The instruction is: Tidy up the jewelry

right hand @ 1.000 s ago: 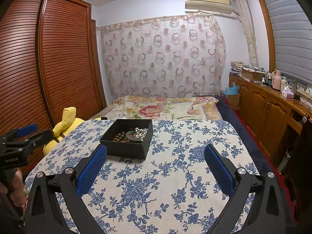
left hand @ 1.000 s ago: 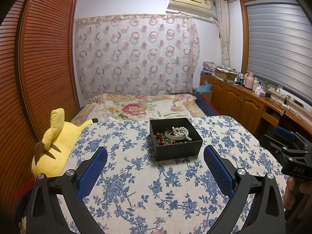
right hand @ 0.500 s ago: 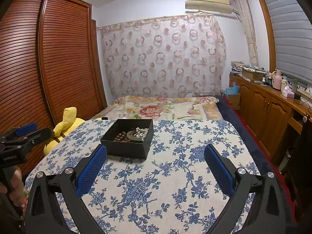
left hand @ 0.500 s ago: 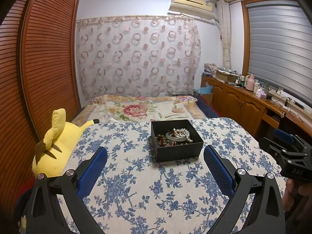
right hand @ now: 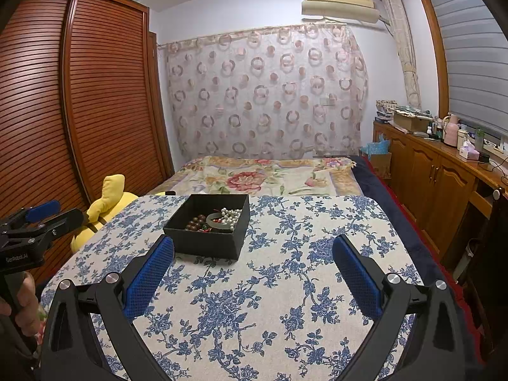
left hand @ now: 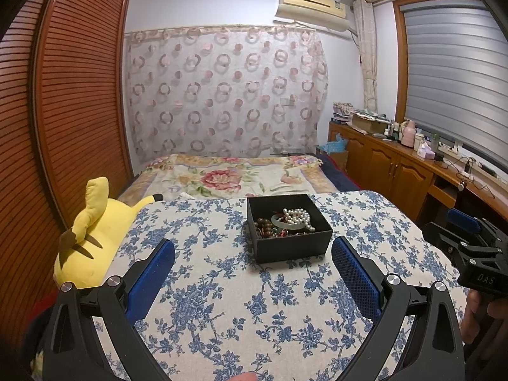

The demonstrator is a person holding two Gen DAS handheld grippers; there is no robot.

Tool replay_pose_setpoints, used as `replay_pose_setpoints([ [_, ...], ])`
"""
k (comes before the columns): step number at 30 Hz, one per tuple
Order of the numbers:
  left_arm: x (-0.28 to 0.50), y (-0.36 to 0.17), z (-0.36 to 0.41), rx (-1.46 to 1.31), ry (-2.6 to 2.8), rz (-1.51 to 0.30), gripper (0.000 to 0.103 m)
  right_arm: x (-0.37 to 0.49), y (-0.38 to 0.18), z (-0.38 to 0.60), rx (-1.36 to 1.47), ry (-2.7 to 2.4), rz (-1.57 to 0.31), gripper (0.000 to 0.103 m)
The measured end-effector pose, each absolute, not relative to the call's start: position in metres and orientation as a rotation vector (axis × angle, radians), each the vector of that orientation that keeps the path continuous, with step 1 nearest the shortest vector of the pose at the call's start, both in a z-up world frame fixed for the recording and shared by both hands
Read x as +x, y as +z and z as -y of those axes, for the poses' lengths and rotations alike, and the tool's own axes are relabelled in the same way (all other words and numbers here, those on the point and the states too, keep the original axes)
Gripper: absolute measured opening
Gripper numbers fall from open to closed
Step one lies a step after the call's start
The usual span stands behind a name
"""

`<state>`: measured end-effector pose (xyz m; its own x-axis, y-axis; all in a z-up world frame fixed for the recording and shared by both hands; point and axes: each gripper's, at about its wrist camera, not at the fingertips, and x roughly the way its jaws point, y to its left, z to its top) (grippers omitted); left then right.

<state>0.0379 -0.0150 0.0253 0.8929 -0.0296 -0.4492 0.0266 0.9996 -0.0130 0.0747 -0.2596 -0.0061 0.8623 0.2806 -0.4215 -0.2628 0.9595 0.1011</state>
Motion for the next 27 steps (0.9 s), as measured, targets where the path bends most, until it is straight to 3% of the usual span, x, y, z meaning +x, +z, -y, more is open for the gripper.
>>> replay_pose_setpoints([
  [27,0.0371,0.0242,0.0138,-0.005,-0.029,-0.466,0.096,0.0746,-0.0069,0.2591,0.04,0.284,-0.448,0.101],
])
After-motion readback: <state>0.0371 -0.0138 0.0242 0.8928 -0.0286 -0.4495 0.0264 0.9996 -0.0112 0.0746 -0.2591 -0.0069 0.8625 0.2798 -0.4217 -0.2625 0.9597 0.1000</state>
